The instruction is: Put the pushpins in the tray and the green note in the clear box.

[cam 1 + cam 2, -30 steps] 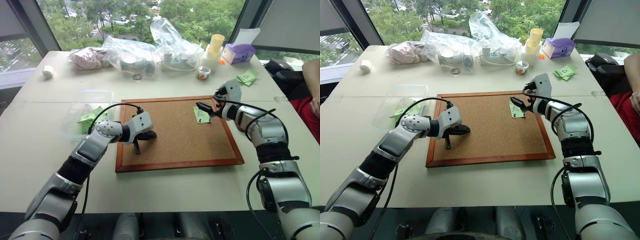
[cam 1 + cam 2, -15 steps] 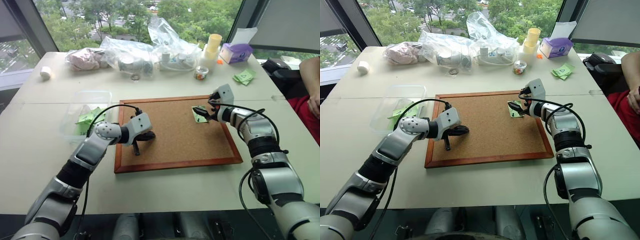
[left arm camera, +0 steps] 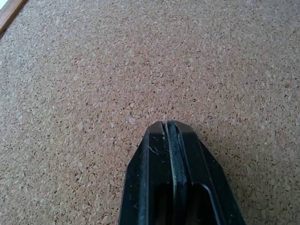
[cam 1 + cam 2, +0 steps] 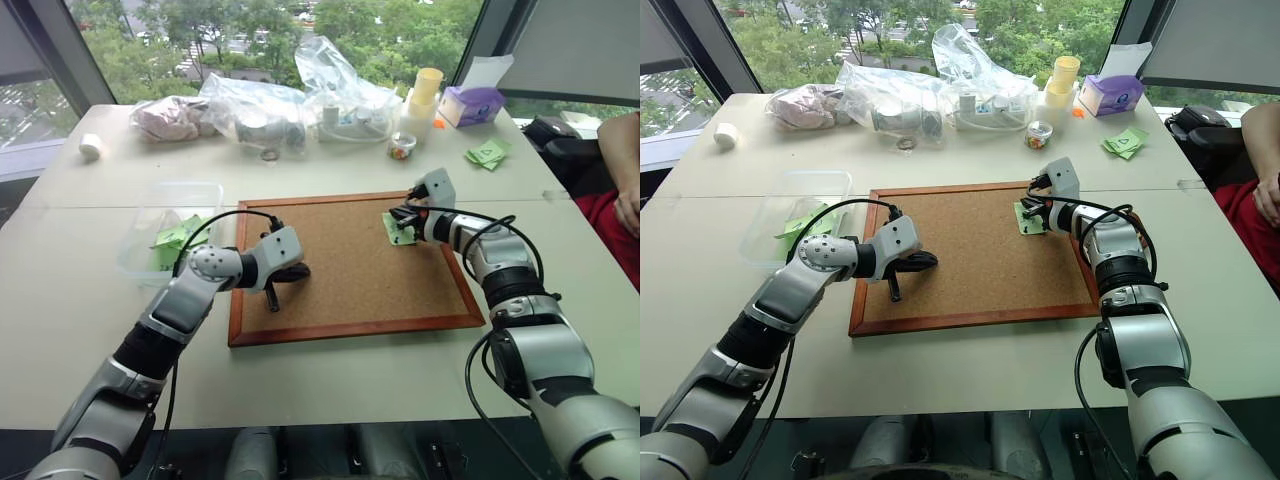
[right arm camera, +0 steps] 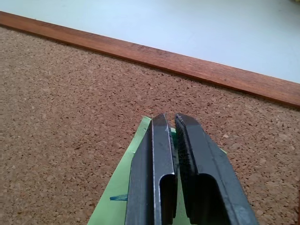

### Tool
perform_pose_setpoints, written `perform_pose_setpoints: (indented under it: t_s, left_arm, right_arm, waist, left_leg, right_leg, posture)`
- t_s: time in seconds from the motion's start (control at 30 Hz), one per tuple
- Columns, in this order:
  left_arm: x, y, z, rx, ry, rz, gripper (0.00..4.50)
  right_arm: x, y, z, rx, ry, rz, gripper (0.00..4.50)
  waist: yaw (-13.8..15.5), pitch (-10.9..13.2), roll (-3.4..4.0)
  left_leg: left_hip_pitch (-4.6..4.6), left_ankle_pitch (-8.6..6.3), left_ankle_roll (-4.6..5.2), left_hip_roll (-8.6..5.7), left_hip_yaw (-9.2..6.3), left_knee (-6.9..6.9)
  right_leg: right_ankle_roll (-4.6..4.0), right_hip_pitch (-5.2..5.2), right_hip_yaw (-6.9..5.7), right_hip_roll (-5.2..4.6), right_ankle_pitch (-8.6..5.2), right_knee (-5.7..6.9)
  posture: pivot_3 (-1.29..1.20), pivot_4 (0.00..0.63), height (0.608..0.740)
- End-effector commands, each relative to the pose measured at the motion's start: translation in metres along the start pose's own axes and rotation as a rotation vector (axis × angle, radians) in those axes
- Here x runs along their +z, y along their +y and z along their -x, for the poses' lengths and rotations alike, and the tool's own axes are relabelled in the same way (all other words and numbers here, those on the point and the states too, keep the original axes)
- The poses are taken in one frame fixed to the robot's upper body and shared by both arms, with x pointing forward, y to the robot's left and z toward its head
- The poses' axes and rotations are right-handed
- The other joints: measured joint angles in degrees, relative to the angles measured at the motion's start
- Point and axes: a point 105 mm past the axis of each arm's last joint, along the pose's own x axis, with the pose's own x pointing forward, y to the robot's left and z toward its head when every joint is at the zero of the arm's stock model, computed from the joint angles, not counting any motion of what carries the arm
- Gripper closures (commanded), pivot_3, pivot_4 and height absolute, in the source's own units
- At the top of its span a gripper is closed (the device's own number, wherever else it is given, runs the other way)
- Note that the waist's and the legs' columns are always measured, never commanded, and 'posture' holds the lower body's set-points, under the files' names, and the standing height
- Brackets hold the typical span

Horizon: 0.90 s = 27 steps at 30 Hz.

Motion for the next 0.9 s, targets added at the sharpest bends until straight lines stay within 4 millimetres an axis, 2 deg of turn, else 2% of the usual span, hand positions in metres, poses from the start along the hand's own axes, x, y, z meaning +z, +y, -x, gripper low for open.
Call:
perform_pose_setpoints:
  t_s: [0.03,0.27,0.9]
  left_arm:
    - [-0.014,-0.01,-0.005,-0.033,0.047,0.031,4.5]
    - [-0.016,-0.012,-0.007,-0.041,0.05,0.036,4.5]
    - [-0.015,-0.015,-0.011,-0.064,0.048,0.037,4.5]
  right_arm:
    - [0.018,-0.001,0.001,-0.003,-0.065,0.012,4.46]
    - [0.036,-0.008,0.009,-0.048,-0.176,0.077,4.46]
    - [0.042,-0.016,0.019,-0.089,-0.24,0.026,4.46]
  waist:
    - [-0.01,0.0,0.0]
    - [0.06,0.01,0.03]
    - [0.09,-0.04,0.15]
  left_leg:
    - [0.0,0.0,0.0,0.0,0.0,0.0]
    - [0.0,0.0,0.0,-0.02,0.0,0.0]
    - [0.02,0.0,0.0,-0.03,0.0,0.01]
  right_leg:
    - [0.0,0.0,0.0,0.0,0.0,0.0]
    - [0.0,0.0,0.0,-0.02,0.0,0.0]
    - [0.0,0.04,0.0,-0.04,0.0,0.0]
  posture:
    - [0.0,0.15,0.738]
    - [0.0,0.15,0.738]
    - [0.0,0.15,0.738]
